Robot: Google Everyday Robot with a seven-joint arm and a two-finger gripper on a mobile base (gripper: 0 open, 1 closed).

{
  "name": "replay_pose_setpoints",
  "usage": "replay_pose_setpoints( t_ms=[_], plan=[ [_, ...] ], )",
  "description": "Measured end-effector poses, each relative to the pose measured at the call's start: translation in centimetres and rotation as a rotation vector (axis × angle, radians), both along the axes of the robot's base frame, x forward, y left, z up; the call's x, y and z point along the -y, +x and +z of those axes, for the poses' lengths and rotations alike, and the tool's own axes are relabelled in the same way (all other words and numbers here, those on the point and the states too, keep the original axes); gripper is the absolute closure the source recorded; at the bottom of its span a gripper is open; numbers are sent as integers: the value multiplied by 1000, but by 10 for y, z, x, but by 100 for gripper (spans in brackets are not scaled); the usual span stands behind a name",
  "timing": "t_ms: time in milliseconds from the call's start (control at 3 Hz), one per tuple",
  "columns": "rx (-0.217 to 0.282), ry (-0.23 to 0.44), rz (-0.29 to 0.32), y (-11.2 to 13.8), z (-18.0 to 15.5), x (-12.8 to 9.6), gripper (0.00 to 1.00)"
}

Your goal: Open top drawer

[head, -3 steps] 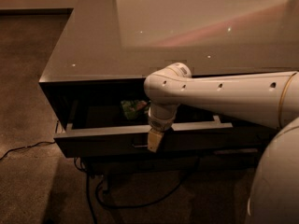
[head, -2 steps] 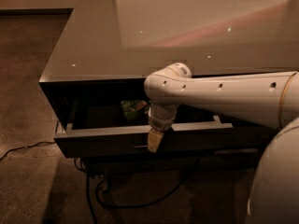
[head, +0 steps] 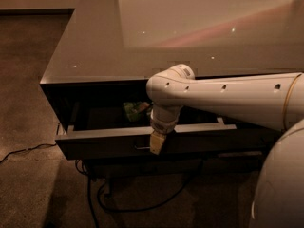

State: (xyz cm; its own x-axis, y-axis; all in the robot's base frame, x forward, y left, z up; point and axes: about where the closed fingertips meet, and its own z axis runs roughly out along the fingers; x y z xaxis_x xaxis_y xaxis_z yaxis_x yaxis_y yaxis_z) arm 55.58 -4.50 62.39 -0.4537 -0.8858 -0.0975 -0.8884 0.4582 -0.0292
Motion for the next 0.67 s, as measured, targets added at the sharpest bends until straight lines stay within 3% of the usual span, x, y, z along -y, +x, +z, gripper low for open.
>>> replay_pose_setpoints(
  t_ms=[333, 667],
  plan=[
    [0, 0, 0, 0, 0, 0, 0],
    [6, 19, -22, -3, -1, 0, 0]
  ],
)
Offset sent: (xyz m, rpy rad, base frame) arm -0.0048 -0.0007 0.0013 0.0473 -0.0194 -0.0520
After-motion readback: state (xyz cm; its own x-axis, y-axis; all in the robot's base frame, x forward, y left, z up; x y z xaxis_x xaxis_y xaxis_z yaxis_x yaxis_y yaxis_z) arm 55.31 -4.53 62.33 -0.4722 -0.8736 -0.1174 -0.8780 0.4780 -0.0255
